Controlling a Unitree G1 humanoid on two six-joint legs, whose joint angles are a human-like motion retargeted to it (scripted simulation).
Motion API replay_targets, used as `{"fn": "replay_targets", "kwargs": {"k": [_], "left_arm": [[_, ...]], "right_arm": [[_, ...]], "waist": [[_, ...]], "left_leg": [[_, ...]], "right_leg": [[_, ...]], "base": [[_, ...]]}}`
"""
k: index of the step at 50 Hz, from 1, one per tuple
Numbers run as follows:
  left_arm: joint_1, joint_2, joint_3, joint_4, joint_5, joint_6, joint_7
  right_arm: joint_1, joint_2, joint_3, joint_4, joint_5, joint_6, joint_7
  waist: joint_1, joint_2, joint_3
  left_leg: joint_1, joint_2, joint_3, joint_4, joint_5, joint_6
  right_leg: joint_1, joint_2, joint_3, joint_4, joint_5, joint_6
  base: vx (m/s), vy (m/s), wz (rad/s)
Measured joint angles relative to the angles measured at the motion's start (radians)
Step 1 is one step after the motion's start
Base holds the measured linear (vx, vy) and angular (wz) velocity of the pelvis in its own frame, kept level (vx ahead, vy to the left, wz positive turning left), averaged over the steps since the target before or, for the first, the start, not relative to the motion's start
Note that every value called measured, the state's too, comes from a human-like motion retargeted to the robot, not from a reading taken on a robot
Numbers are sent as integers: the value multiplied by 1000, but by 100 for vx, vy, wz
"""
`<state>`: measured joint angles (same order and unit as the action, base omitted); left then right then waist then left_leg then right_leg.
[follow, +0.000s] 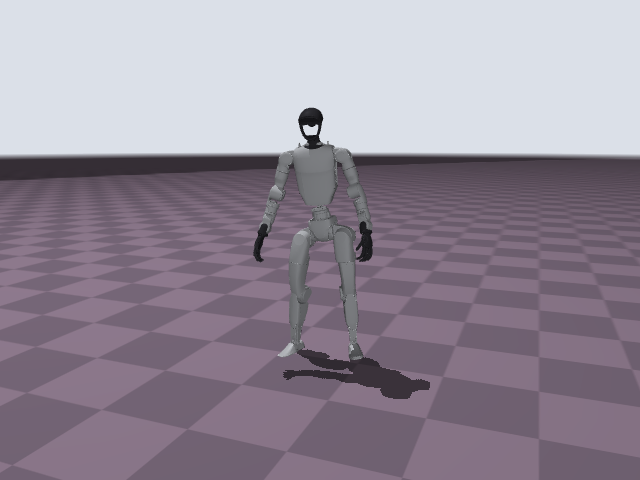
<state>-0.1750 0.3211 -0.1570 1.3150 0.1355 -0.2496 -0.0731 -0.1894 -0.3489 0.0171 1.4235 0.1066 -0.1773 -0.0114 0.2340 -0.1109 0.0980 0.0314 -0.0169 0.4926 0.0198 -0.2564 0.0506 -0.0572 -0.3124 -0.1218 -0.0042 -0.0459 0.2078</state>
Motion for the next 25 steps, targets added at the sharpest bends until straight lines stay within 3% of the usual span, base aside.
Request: {"fn": "replay_targets", "kwargs": {"k": [5,8,10,13,15,18,21,25], "left_arm": [[29,17,-17,19,-86,-12,-68],[54,40,-11,41,45,-48,-48],[73,72,-16,51,-51,-33,-81],[78,118,-39,73,-50,-34,-66],[66,140,-49,92,-41,-31,-47],[38,156,-30,97,-50,-26,-8],[20,158,3,69,-111,-41,48],[10,164,20,19,-202,-64,98]], "right_arm": [[9,22,57,-28,-97,-23,3],[14,48,131,-70,-11,-89,5],[10,72,164,-127,-93,-68,-16],[29,98,200,-217,-84,-85,-41],[50,102,208,-261,-79,-93,-50],[79,87,199,-284,-89,-92,-61],[85,63,180,-258,-102,-87,-82],[66,42,154,-179,-112,-64,-93]], "waist": [[-11,36,-38],[-49,30,-56],[-91,29,-53],[-136,27,-64],[-153,37,-75],[-167,65,-89],[-182,93,-88],[-184,102,-77]], "left_leg": [[4,-46,-145,-75,-2,1],[10,-19,-195,-102,37,24],[17,42,-183,-98,50,-48],[19,100,-171,-94,60,-90],[20,137,-170,-96,65,-112],[25,183,-178,-101,69,-135],[29,219,-199,-103,71,-144],[37,248,-214,-102,78,-151]], "right_leg": [[6,109,-14,-8,-9,-13],[-2,151,1,9,-11,-16],[-23,204,54,59,-29,-34],[-82,237,119,188,-100,-50],[-120,228,104,286,-156,-58],[-126,145,-5,364,-195,-80],[-86,56,-70,344,-179,-86],[-25,-26,-19,236,-122,-54]], "base": [[0,-20,-7],[-2,-18,-15],[-3,-23,-23],[-2,-19,-14],[2,-17,5],[4,-18,24],[4,-22,40],[2,-31,19]]}}
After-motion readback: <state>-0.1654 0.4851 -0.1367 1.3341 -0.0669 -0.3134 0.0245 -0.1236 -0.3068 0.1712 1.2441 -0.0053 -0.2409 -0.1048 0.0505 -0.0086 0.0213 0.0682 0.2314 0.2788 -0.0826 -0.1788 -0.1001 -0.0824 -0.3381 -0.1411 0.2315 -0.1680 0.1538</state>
